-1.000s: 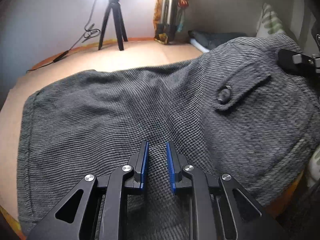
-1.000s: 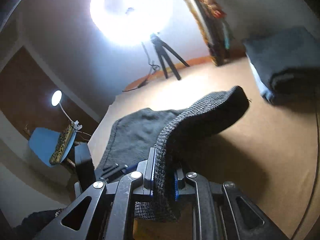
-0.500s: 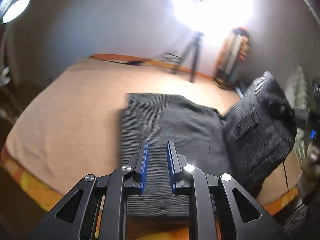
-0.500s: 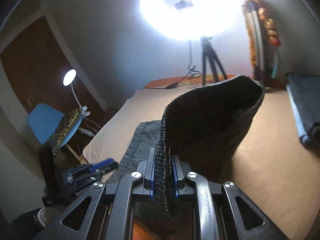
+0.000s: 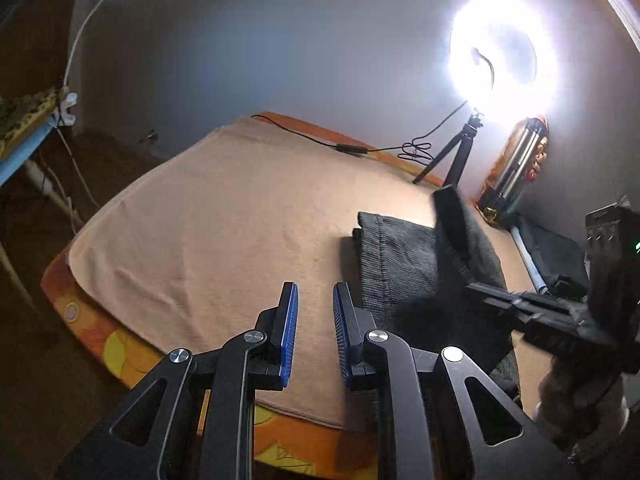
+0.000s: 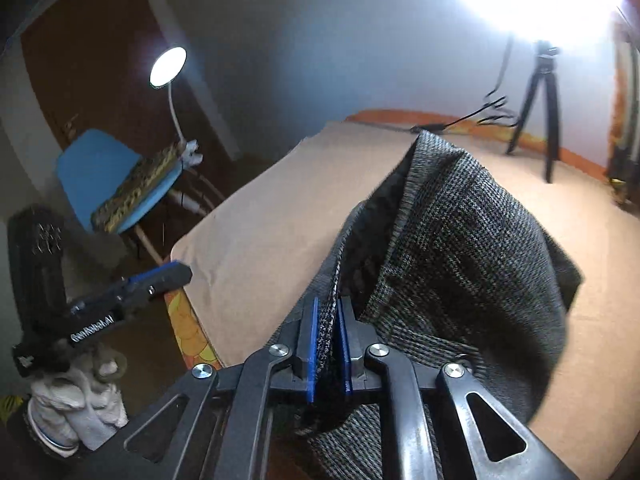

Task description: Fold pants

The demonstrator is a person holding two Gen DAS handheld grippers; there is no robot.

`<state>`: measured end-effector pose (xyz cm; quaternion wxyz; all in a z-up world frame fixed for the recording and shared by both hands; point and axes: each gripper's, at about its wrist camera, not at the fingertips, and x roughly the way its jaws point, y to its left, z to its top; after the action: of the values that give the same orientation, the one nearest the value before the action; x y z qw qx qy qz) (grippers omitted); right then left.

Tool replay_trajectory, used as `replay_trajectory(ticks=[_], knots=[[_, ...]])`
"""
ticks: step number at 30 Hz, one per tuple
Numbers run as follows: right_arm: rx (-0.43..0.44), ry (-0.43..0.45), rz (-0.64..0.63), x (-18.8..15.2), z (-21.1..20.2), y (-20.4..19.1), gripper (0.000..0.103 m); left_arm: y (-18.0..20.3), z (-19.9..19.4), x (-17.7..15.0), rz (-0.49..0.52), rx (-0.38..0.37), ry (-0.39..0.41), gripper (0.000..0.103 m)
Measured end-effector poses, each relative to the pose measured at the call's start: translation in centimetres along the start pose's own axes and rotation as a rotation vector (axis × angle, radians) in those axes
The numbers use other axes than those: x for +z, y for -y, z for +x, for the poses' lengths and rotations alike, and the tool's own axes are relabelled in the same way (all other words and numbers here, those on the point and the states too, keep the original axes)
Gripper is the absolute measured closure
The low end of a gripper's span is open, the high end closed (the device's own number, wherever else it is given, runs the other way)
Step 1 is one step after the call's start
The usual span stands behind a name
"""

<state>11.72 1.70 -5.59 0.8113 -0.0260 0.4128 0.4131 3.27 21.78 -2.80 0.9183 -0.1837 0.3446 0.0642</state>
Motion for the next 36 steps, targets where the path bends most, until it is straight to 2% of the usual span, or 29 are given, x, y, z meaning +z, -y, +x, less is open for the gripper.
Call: replay_trajectory(ticks=[1, 6, 7, 9, 10, 11, 12, 14, 15, 17, 18, 20, 26, 29, 32, 36], knots=[[0.004, -0.011, -0.011, 0.0, 0.7, -0.4, 0.1, -0.1, 0.0, 0.0, 0.001, 0.001, 0.001, 0.087], [0.021, -0.052, -0.029, -0.4, 3.0, -1.3, 0.1, 0.0, 0.2, 0.0, 0.018, -0.001, -0.008, 0.087], [0.04, -0.063, -0.028, -0.4, 3.2, -1.3, 0.097, 0.1, 0.3, 0.0, 0.018, -0.006, -0.01, 0.087], [0.131, -0.071, -0.022, -0.1, 3.2, -1.3, 0.094, 0.2, 0.4, -0.1, 0.017, -0.029, -0.022, 0.087], [0.17, -0.07, -0.01, 0.2, 3.1, -1.3, 0.08, 0.4, 0.5, -0.3, 0.016, -0.045, -0.031, 0.087], [0.192, -0.058, 0.005, 0.5, 2.4, -1.1, 0.062, 0.7, 0.5, -0.3, 0.017, -0.056, -0.037, 0.087], [0.199, -0.037, 0.009, 0.7, 1.8, -0.9, 0.06, 1.0, 0.5, -0.4, 0.019, -0.068, -0.043, 0.086], [0.211, 0.013, 0.017, 1.2, 0.0, 0.0, 0.06, 1.5, 0.4, -0.5, 0.02, -0.092, -0.048, 0.067], [0.22, 0.036, 0.037, 1.4, -0.9, 0.8, 0.06, 1.9, 0.4, -0.6, 0.016, -0.106, -0.049, 0.063], [0.21, 0.073, 0.082, 1.7, -2.4, 2.8, 0.059, 2.3, 0.3, -0.7, -0.001, -0.142, -0.062, 0.052], [0.189, 0.095, 0.107, 1.8, -3.1, 4.0, 0.056, 2.7, 0.5, -0.9, -0.01, -0.172, -0.081, 0.051], [0.146, 0.124, 0.159, 1.7, -3.9, 6.3, 0.041, 3.6, 0.9, -1.2, -0.005, -0.202, -0.103, 0.049], [-0.003, 0.123, 0.346, 0.8, -3.9, 14.1, 0.041, 5.8, 3.2, -2.7, 0.055, -0.173, -0.162, 0.049], [0.018, 0.116, 0.471, -0.2, -3.4, 17.7, 0.041, 6.7, 4.4, -3.3, 0.096, -0.139, -0.176, 0.049], [0.019, 0.101, 0.544, -0.6, -2.8, 20.1, 0.041, 7.0, 5.0, -3.7, 0.12, -0.109, -0.175, 0.049], [0.028, 0.078, 0.547, -0.2, -1.5, 20.9, 0.041, 7.1, 5.2, -3.7, 0.132, -0.101, -0.158, 0.053]])
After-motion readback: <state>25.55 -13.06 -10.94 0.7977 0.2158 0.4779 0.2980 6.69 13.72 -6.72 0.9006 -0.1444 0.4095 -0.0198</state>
